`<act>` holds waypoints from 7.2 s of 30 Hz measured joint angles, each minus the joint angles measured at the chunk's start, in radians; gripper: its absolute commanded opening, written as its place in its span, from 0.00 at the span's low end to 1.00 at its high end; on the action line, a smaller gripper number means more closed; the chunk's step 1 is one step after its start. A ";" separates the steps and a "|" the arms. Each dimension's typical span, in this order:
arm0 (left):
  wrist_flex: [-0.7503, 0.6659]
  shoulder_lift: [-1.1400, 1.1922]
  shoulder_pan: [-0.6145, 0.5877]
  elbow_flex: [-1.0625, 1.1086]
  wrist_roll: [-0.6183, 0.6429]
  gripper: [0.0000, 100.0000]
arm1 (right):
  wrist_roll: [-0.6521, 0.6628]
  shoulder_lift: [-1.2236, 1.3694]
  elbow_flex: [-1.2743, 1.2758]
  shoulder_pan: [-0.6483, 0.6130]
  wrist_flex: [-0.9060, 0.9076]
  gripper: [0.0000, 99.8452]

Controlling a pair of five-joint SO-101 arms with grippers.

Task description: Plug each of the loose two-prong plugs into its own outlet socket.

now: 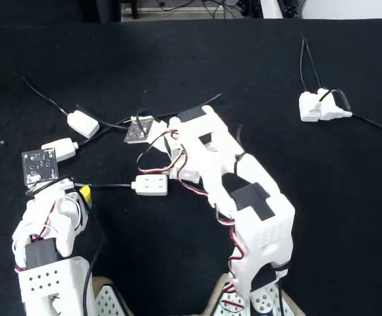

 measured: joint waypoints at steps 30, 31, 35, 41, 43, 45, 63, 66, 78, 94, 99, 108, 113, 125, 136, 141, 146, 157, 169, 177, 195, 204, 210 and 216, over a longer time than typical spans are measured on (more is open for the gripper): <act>0.000 0.000 0.000 0.002 0.000 0.23 | -0.187 -0.534 0.548 0.157 -0.252 0.01; 0.000 0.000 0.000 0.002 0.000 0.23 | -0.187 -0.514 0.597 0.146 -0.321 0.01; 0.000 0.000 0.000 0.002 0.000 0.23 | -0.187 -0.443 0.629 0.138 -0.384 0.07; 0.000 0.000 0.000 0.002 0.000 0.23 | -0.189 -0.382 0.539 0.130 -0.201 0.15; 0.000 0.000 0.000 0.002 0.000 0.23 | -0.189 -0.382 0.520 0.130 -0.161 0.14; 0.000 0.000 0.000 0.002 0.000 0.23 | -0.189 -0.382 0.514 0.133 -0.138 0.14; 0.000 0.000 0.000 0.002 0.000 0.23 | -0.308 -0.500 0.608 0.132 -0.350 0.13; 0.000 0.000 0.000 0.002 0.000 0.23 | -0.308 -0.502 0.644 0.135 -0.400 0.13; -0.028 0.000 0.000 0.002 0.000 0.23 | -0.336 -0.525 0.640 0.135 -0.362 0.13; -0.028 0.000 0.000 0.002 0.000 0.23 | -0.374 -0.632 0.764 0.051 -0.407 0.13; -0.028 0.000 0.000 0.002 0.000 0.23 | -0.374 -0.632 0.766 0.054 -0.423 0.13; -0.028 0.000 0.000 0.002 0.000 0.23 | -0.374 -0.577 0.761 0.052 -0.425 0.13; -0.028 0.000 0.000 0.002 0.000 0.23 | -0.374 -0.486 0.698 0.054 -0.417 0.10; -0.028 0.000 0.000 0.002 0.000 0.23 | -0.319 -0.480 0.669 0.144 -0.385 0.01; -0.028 0.000 0.000 0.002 0.000 0.23 | -0.313 -0.684 0.677 0.153 -0.321 0.01; -0.097 0.000 0.058 0.002 0.000 0.23 | -0.417 -0.916 0.752 0.002 -0.325 0.01; -0.161 0.000 0.206 -0.021 0.000 0.23 | -0.473 -1.082 0.825 -0.169 -0.454 0.01; -0.176 0.000 0.410 -0.157 0.141 0.23 | -0.605 -1.065 0.993 -0.186 -0.818 0.01; -0.305 0.000 0.423 -0.094 0.199 0.23 | -0.611 -1.056 0.997 -0.282 -0.835 0.01; -0.319 -0.006 0.423 -0.003 0.061 0.23 | -0.611 -1.056 0.999 -0.282 -0.789 0.01; -0.321 0.000 0.425 0.012 0.025 0.23 | -0.654 -1.056 0.997 -0.282 -0.756 0.01; -0.321 -0.012 0.423 0.012 0.025 0.23 | -0.741 -1.120 0.999 -0.285 -0.723 0.01; -0.321 -0.006 0.420 0.026 0.026 0.23 | -0.744 -1.269 1.016 -0.282 -0.697 0.01; -0.319 0.000 0.425 0.038 0.021 0.23 | -0.743 -1.312 1.031 -0.285 -0.695 0.01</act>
